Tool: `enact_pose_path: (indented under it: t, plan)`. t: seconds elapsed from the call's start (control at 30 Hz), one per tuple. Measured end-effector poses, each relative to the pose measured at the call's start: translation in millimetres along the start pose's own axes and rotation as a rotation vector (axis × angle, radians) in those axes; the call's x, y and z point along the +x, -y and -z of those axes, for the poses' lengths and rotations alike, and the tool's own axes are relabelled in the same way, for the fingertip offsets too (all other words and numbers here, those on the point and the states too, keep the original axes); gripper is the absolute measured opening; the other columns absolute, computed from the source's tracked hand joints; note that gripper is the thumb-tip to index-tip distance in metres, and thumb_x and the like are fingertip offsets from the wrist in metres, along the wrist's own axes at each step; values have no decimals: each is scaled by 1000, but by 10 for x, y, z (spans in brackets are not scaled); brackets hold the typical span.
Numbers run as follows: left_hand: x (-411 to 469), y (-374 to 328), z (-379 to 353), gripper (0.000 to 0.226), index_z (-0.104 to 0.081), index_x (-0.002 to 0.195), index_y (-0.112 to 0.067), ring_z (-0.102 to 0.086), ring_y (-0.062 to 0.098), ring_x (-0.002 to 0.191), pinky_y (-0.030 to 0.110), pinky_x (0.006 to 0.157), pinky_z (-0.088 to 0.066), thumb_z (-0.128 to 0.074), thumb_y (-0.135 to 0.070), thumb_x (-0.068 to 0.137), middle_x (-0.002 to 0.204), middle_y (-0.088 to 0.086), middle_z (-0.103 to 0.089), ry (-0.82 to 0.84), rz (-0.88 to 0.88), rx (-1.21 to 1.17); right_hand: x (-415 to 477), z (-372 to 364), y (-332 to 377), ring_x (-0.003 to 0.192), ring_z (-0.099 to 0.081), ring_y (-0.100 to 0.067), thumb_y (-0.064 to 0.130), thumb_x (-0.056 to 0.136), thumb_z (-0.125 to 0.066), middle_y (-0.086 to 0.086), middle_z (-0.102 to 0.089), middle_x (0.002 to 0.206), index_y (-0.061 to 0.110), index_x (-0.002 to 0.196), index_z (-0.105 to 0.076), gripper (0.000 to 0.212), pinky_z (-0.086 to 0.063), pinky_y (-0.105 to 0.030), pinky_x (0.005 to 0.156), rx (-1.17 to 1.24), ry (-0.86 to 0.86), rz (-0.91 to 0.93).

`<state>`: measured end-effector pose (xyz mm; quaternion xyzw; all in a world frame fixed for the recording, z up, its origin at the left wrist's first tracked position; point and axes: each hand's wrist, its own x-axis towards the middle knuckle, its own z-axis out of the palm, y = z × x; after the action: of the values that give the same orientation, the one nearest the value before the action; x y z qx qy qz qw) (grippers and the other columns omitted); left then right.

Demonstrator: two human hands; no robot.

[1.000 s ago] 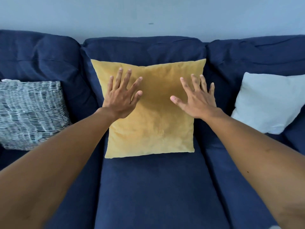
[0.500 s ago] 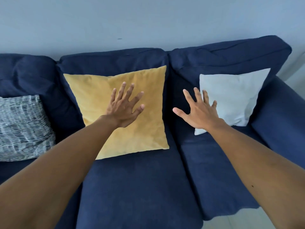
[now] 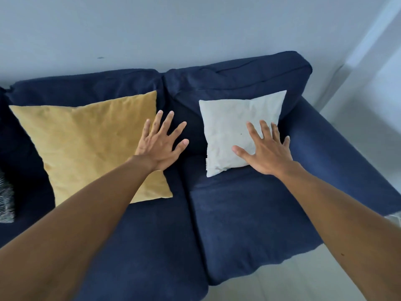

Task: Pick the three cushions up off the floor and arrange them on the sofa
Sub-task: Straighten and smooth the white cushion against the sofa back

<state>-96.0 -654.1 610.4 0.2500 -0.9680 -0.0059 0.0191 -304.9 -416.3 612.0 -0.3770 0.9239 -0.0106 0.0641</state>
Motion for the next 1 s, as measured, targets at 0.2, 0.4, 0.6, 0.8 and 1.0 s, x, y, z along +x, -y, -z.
enact_pose_path:
  t: [0.2,0.4,0.6,0.8,1.0]
  plan:
    - [369,-542,-158,70,-8,162,-40,20,27,155,52,125,7,-7,-66,97,171,1,12,-15,-20,-11,123,-3,-641,156,13,-31,95,78,-15,-1,10,170,41,159,10,100,-9,-72,118,12,0,-23]
    - [787,-865,-351,69,-3,161,-41,23,27,154,52,125,8,-5,-68,98,170,1,16,-18,-41,-10,460,-52,-1092,156,13,-30,95,76,-13,-1,10,171,40,159,10,102,-10,-72,117,25,-11,-30]
    - [1301,-1028,-621,67,-1,162,-40,22,28,155,53,125,8,-9,-66,101,170,2,17,-33,-11,-14,971,-205,-1316,156,14,-30,96,75,-13,-2,11,170,39,160,10,104,-9,-72,118,49,-14,8]
    - [1641,-1220,-1042,64,-14,162,-36,10,33,157,58,124,-3,-15,-62,104,171,6,7,-164,2,-82,1358,-501,-1466,156,13,-31,95,79,-14,-2,12,169,39,159,14,102,-12,-71,118,6,-18,117]
    - [1876,-1449,-1352,63,-19,162,-34,3,36,157,63,122,-8,-20,-60,105,171,10,1,-289,-37,-101,1712,-685,-1563,156,14,-33,94,80,-17,-3,18,169,39,159,13,101,-10,-71,119,13,-63,179]
